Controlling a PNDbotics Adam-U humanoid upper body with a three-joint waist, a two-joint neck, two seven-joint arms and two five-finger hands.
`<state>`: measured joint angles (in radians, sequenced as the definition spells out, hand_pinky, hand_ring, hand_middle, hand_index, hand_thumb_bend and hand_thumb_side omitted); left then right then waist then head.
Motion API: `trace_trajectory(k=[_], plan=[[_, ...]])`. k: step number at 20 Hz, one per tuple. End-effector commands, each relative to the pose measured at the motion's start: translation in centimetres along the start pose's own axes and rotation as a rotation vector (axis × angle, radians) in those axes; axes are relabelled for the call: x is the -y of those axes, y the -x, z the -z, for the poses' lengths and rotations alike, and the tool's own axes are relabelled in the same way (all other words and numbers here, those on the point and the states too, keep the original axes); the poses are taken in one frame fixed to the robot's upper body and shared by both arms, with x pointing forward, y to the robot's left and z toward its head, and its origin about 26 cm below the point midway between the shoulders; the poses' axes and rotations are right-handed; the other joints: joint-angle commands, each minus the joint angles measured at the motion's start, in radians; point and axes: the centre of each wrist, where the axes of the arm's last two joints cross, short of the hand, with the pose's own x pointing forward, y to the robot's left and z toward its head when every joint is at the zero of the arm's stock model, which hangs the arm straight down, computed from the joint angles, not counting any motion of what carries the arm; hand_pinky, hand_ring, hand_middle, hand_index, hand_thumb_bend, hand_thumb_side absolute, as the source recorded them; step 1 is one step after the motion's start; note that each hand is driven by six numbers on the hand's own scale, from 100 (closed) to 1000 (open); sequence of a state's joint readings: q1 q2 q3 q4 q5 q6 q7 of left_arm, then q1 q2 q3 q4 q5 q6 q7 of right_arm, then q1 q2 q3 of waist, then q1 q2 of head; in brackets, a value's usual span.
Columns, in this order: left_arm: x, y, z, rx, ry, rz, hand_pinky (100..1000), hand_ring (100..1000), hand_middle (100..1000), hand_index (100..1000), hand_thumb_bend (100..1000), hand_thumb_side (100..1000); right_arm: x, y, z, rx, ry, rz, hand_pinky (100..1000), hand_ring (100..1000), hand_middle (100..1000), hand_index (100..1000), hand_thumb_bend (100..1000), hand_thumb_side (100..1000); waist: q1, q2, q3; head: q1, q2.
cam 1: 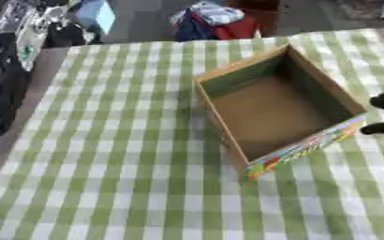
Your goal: Pick up objects on the table and place them in the box.
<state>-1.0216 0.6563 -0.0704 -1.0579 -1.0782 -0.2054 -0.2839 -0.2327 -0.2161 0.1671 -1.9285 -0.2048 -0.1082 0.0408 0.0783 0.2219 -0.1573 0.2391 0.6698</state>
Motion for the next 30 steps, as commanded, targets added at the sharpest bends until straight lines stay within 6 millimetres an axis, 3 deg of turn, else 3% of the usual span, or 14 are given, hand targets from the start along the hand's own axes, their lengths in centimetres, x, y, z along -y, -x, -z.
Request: trace_trajectory(k=[1, 8, 15, 23, 25, 26, 30], plan=[[-3.0, -3.9, 1.1, 0.157, -0.077, -0.013, 785, 731, 614, 736, 149, 190, 0.2, -0.4, 0.2, 0.010, -0.018, -0.001, 587, 829, 722, 688, 100, 554, -0.003, -0.026, -0.001, 0.007, 0.005], [-3.1, -13.3, 3.7, 0.422, -0.073, -0.045, 787, 742, 629, 749, 138, 205, -0.3, -0.6, 0.5, 0.017, -0.051, 0.021, 588, 829, 723, 689, 100, 554, -0.008, -0.035, -0.023, 0.028, 0.003], [-0.6, -18.7, 4.6, 0.563, 0.010, -0.038, 791, 756, 662, 778, 144, 228, -0.6, -0.7, 0.8, 0.021, -0.072, 0.033, 589, 830, 723, 690, 100, 555, -0.003, -0.032, -0.037, 0.039, 0.001], [2.5, -21.8, 4.5, 0.678, 0.129, 0.009, 806, 789, 721, 838, 171, 250, -0.6, -0.8, 1.0, 0.027, -0.077, 0.034, 590, 830, 724, 690, 100, 557, 0.006, -0.027, -0.044, 0.041, -0.003], [2.9, -22.0, 4.4, 0.697, 0.147, 0.022, 814, 799, 745, 869, 230, 272, -0.6, -0.8, 1.0, 0.026, -0.077, 0.033, 590, 830, 724, 690, 100, 557, 0.007, -0.027, -0.044, 0.039, -0.003], [2.9, -22.1, 4.3, 0.707, 0.153, 0.030, 821, 804, 759, 895, 312, 309, -0.6, -0.8, 1.0, 0.026, -0.076, 0.033, 591, 831, 724, 690, 100, 557, 0.008, -0.027, -0.044, 0.039, -0.003], [2.1, -22.1, 3.9, 0.741, 0.151, 0.067, 837, 817, 796, 943, 505, 379, -0.5, -0.8, 1.0, 0.024, -0.073, 0.031, 591, 831, 725, 691, 100, 556, 0.007, -0.031, -0.040, 0.036, -0.001]])
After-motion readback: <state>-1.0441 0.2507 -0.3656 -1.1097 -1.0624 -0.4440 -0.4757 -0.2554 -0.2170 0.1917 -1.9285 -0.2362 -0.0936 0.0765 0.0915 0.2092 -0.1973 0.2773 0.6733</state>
